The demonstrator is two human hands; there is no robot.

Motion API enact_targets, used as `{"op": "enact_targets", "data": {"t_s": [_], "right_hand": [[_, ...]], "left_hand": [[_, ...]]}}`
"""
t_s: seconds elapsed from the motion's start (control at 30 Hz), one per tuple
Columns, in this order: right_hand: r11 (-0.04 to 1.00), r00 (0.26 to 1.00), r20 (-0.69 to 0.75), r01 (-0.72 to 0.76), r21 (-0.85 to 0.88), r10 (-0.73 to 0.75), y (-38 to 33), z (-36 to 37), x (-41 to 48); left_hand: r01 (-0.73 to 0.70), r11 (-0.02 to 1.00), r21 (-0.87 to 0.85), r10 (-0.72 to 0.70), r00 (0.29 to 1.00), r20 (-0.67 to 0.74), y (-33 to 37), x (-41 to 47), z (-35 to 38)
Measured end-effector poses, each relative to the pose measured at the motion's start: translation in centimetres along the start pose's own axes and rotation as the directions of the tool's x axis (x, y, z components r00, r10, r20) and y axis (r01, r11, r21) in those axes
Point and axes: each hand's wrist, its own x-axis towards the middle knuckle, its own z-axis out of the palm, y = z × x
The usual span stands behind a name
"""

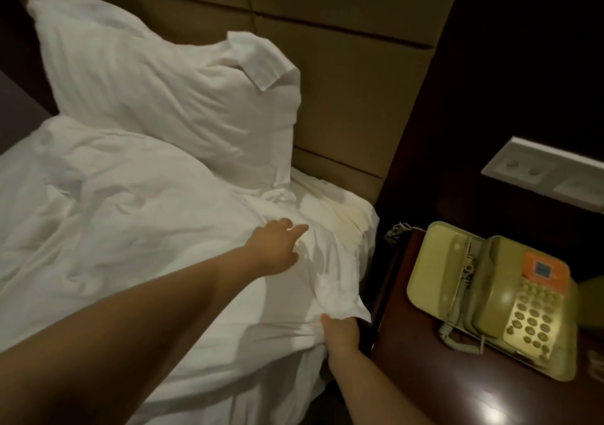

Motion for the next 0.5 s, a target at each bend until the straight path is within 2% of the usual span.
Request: {"op": "enact_targets", "data": {"t_s": [0.1,0.17,0.27,0.4,0.5], "right_hand": [[1.000,0.998,-0.058,0.002,0.008,-0.002,0.9,0.0,1.2],[1.000,1.000,-0.012,-0.002,-0.006,0.002,1.6,-0.5,1.8],[0.999,0.994,0.107,-0.036,0.038,0.032,2.4,-0.8,2.8],[0.936,0.967,0.167,-0.230,0.265,0.190,2.5,-1.0,4.3],[0.899,0.974,0.057,-0.224,0.376,0.218,3.2,-1.4,5.2]], "left_hand": [[-0.040,0.997,0.067,0.037,0.999,0.039,0.5,2.9,1.2],[-0.065,0.992,0.109,0.057,0.996,0.072,0.8,4.5,2.2],[-0.104,0.981,0.162,0.100,0.995,0.031,1.5,7.0,3.4],[-0.180,0.951,0.251,0.164,0.983,0.084,3.5,10.7,4.6],[-0.218,0.947,0.235,0.172,0.964,0.202,5.5,13.3,5.6]]}}
